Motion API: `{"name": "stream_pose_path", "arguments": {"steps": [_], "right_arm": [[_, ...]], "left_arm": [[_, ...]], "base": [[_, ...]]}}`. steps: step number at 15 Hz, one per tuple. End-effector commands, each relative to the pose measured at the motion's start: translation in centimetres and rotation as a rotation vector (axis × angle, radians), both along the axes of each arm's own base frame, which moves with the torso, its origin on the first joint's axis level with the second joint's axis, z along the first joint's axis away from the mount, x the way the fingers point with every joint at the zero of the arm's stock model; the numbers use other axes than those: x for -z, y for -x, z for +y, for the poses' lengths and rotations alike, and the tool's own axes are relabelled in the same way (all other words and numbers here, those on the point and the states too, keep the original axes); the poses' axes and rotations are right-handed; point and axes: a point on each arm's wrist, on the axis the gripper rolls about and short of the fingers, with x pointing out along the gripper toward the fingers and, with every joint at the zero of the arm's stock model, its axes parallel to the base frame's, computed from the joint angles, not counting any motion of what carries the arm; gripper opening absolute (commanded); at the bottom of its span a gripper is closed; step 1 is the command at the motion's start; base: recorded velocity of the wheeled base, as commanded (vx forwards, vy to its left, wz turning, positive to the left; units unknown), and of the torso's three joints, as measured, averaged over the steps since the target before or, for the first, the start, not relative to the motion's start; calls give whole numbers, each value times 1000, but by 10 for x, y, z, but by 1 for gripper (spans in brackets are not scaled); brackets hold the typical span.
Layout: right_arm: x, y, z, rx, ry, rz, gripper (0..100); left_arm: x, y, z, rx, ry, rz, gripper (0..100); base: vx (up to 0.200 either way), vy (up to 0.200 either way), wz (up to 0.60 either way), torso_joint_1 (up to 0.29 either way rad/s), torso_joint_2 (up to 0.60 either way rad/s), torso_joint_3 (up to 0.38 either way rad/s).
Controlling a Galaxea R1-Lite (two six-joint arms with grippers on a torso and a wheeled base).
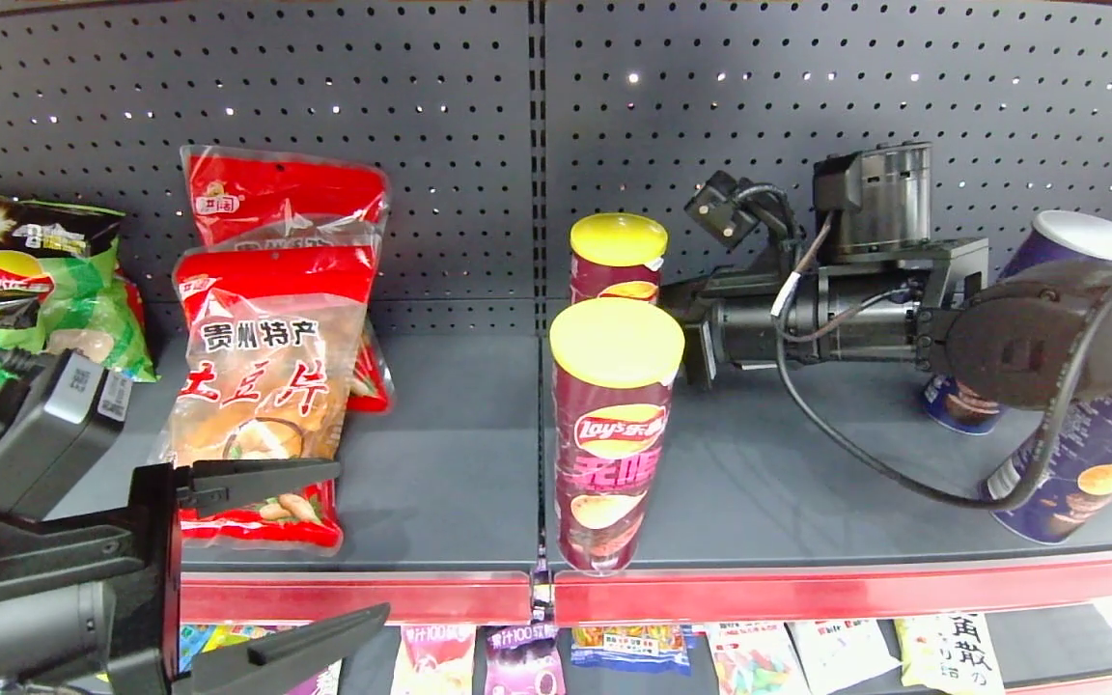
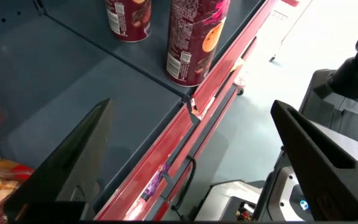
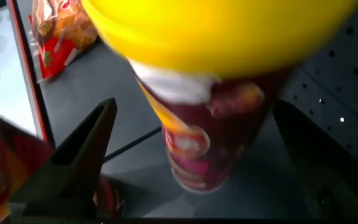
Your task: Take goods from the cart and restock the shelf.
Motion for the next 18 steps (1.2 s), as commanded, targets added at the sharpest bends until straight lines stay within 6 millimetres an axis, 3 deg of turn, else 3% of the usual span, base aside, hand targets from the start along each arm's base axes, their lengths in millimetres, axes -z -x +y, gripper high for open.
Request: {"name": "stream_pose_path", "arguments": {"steps": [1,6,10,13,16,18], "right_arm": [[-7,15,-8,4,-4,-8,100],[-6,58,-39,92,27,6,100],[3,116,-68,90,40,19,100],[6,173,-91,43,12,-29,100],[8,212,-112,20,-32,-92,100],[7,225,-122,50,-56,-130,100]], "left_arm": [[2,-1,-1,-1,-5,10,100],[7,-12,-5,-15,-31,37,100],[15,-25,-14,2,-56,83,100],[22,-46,-29,42,-103,95,100],[29,-57,-44,79,-127,122,100],[34,-65,-51,89,-141,139,100]], "base": [[0,0,0,0,0,0],[0,0,0,0,0,0],[0,0,0,0,0,0],[0,0,0,0,0,0],[0,0,0,0,0,0],[0,0,0,0,0,0]]}}
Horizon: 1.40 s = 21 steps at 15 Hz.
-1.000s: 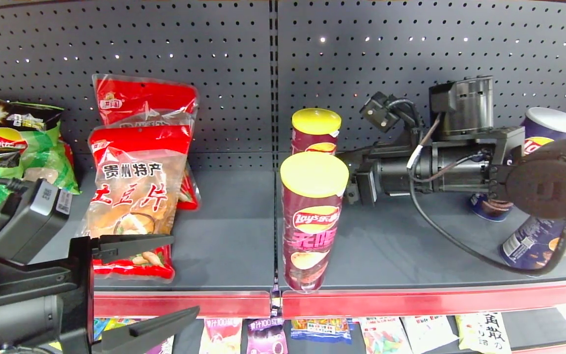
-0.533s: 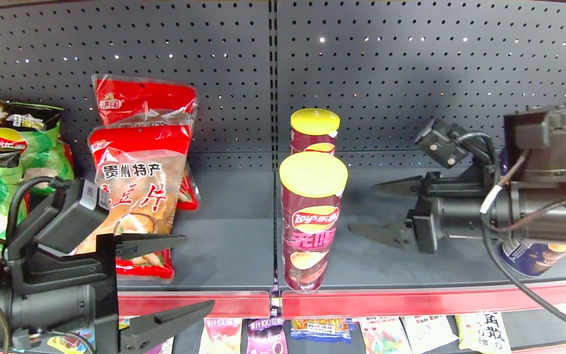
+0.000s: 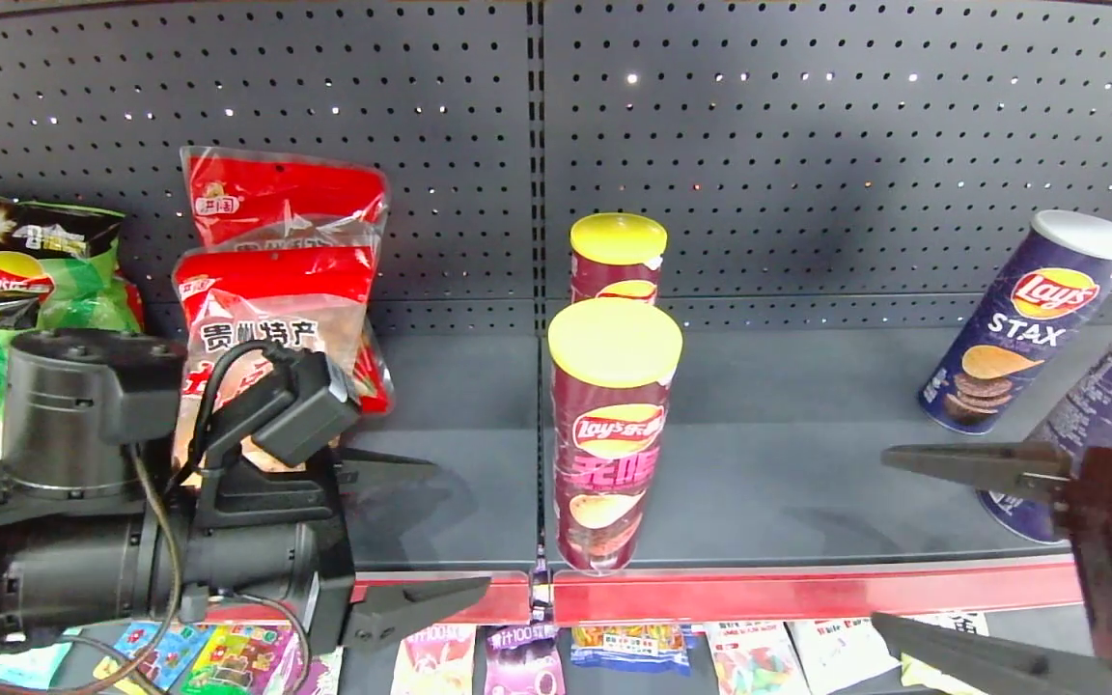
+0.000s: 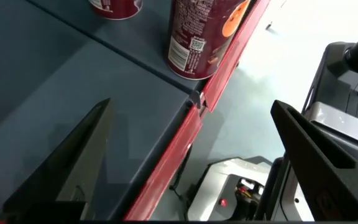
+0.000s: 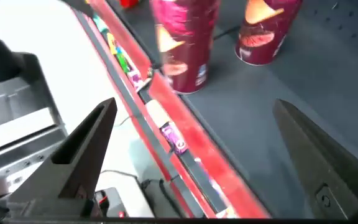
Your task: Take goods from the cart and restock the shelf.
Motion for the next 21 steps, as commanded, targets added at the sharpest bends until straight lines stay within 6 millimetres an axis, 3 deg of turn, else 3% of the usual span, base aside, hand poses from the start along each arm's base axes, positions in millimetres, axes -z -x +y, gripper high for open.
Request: {"name": "stream_pose_path", "arguments": {"steps": [1,6,21], "right_arm": [[-6,28,-18,33,-58,-79,100],[-12,31,-21,70,-90,-88,100],[-12,30,-22,111,-112,-62,100]], "left_arm": [[10,-12,-9,10,-23,36,100],[17,-30,-20,15,-25,20,100],[22,-53,-39,26,-22,8,100]], "base": [[0,0,0,0,0,0],[0,0,0,0,0,0],[0,0,0,0,0,0]]}}
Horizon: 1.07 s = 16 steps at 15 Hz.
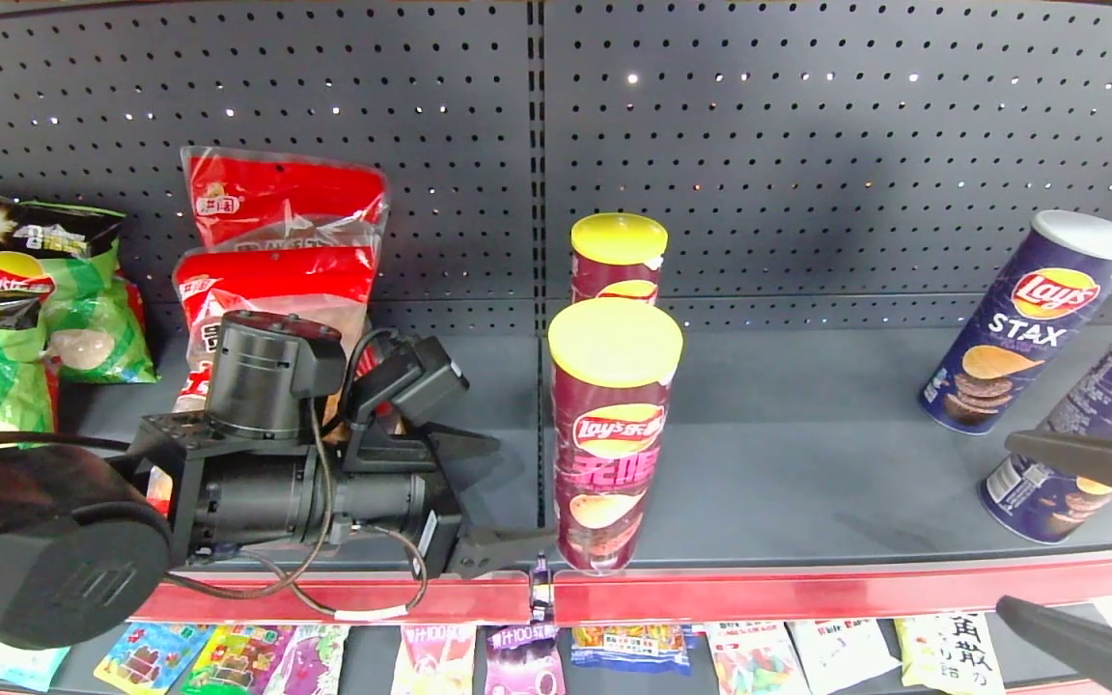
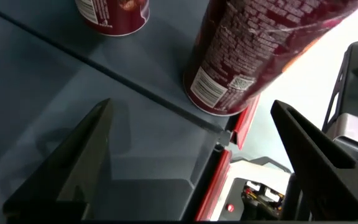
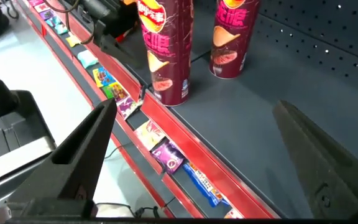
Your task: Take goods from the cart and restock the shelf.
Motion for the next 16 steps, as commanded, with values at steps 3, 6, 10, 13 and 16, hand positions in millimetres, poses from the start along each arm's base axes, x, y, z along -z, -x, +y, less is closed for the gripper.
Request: {"name": "stream_pose_path", "arguments": {"steps": [3,6,10,13,16], "right_arm": [[0,-2,1,0,4,3,100],[0,-2,1,0,5,5,100],[0,-2,1,0,5,5,100],[0,-2,1,0,5,5,100],[0,-2,1,0,5,5,100]], "left_arm": [[1,-5,-2,-3,-1,4,100],[2,-6,-3,-3,-1,4,100],[3,-7,-3,-7,-4,8,100],[4,-9,-3,-11,-8,9,100],[2,-11,-5,-13,-4,1,100]], "base": [[0,0,0,0,0,0],[0,0,0,0,0,0],[0,0,0,0,0,0],[0,0,0,0,0,0],[0,0,0,0,0,0]]}}
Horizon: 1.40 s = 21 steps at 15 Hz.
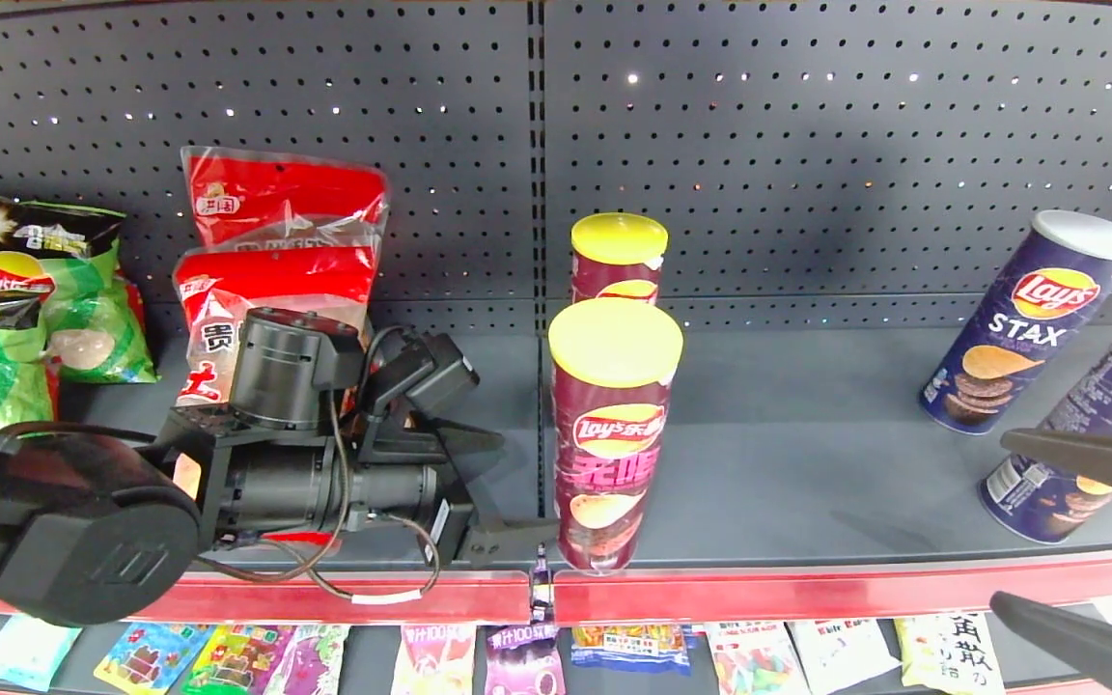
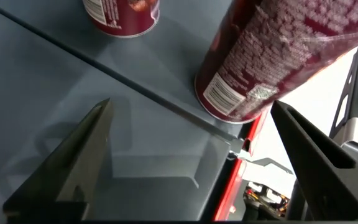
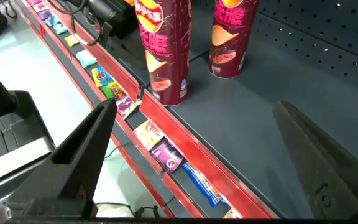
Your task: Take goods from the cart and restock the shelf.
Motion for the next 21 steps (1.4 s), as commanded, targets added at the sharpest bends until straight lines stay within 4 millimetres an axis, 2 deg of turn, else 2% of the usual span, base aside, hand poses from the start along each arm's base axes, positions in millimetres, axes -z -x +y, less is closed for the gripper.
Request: {"name": "stream_pose_path", "arguments": {"steps": [1,10,13,15,17,18,19,21], "right_arm": [[0,0,0,-1,2,2,100],[1,0,0,0,2,2,100],[9,2,-1,0,15,22,100],[24,4,-8,72,38,49,100],[37,20,-22,160,35,28,100],[40,24,-25,187,29,17,100],[48,33,-35,305,24,-4,100],[61,50,-47,468,31,3,100]], "left_arm": [[0,-3,-1,-2,1,-2,100],[0,-4,-2,-8,-1,-7,100],[-12,18,12,-39,6,-33,100],[-33,50,39,-134,50,-76,100],[-51,100,76,-354,145,-110,100],[-55,113,83,-406,174,-127,100],[-58,142,101,-520,207,-156,100],[-53,186,127,-656,190,-144,100]], "base": [[0,0,0,0,0,0],[0,0,0,0,0,0],[0,0,0,0,0,0],[0,0,0,0,0,0],[0,0,0,0,0,0],[0,0,0,0,0,0],[0,0,0,0,0,0],[0,0,0,0,0,0]]}}
